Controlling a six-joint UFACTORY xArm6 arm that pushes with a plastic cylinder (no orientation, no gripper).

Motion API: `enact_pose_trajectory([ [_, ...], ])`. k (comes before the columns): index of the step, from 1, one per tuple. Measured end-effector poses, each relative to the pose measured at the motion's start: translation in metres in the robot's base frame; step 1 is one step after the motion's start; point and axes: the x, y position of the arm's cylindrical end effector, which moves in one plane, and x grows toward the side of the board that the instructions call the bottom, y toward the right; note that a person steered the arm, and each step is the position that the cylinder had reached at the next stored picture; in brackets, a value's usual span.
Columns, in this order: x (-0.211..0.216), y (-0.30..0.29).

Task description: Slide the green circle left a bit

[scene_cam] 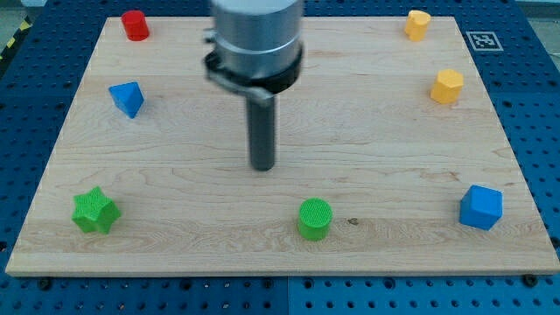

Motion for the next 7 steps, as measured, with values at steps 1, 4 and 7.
enact_pose_trajectory([
  [1,0.048,-0.015],
  [4,0.03,-0.045],
  [7,0.032,0.157],
])
